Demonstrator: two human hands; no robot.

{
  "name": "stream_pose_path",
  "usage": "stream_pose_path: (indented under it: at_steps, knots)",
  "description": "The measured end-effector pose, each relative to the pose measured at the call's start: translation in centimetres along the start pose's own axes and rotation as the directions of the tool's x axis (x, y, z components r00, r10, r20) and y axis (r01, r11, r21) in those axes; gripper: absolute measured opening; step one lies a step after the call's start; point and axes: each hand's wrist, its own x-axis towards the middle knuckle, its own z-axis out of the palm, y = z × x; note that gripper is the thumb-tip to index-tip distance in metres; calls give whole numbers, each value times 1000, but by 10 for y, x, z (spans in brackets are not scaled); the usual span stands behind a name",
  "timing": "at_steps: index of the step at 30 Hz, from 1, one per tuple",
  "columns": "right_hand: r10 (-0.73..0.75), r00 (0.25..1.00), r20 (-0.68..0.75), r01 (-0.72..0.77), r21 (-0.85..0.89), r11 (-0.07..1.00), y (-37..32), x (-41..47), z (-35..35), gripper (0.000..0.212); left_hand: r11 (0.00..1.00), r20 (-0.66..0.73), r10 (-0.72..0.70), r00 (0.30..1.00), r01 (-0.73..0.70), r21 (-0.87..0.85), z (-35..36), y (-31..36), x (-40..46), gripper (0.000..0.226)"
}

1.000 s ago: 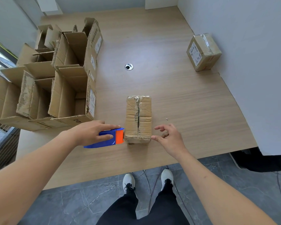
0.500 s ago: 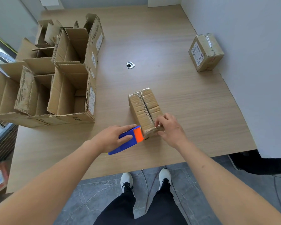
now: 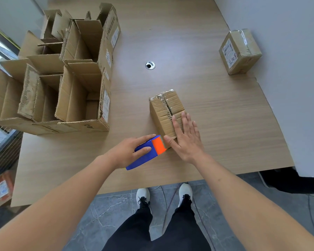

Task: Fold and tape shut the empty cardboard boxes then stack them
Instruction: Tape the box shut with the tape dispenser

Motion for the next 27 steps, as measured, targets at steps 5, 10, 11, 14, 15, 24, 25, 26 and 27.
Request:
stream_pose_path:
  at_steps: [5,10,11,14,15,24,25,26,27]
  knots:
    - [-8,999,39,9,-33,999,0,0,-2,93,1000,57,-13,998,13,2,-19,-21,-19,51]
    - [0,998,66,2,-39,999,-1,1,-4,95,996,61,-52,997,47,80,-27,-13,-16,50]
    - [-3,998,69,5,-39,999,-2,0,-5,97,991,48,-73,996,67,118,-25,-8,-12,50]
    - [-4,998,68,8,-52,999,-3,1,-4,101,960,18,-188,982,180,216,-10,12,2,46]
    - [-1,998,67,6,-63,998,-3,1,-3,100,947,15,-228,974,218,237,-5,20,7,44]
    - [52,999,16,-49,-148,988,-13,0,1,97,871,-72,-425,902,429,238,13,22,34,26]
    - [52,999,-10,-53,-141,989,-14,0,2,97,885,-100,-402,910,414,215,14,18,31,27]
    - [49,998,-41,-54,-132,990,-15,-1,3,97,896,-130,-377,917,397,198,14,14,29,29]
    - [43,997,-71,-52,-127,991,-15,-1,4,97,906,-159,-354,922,380,185,15,13,26,32]
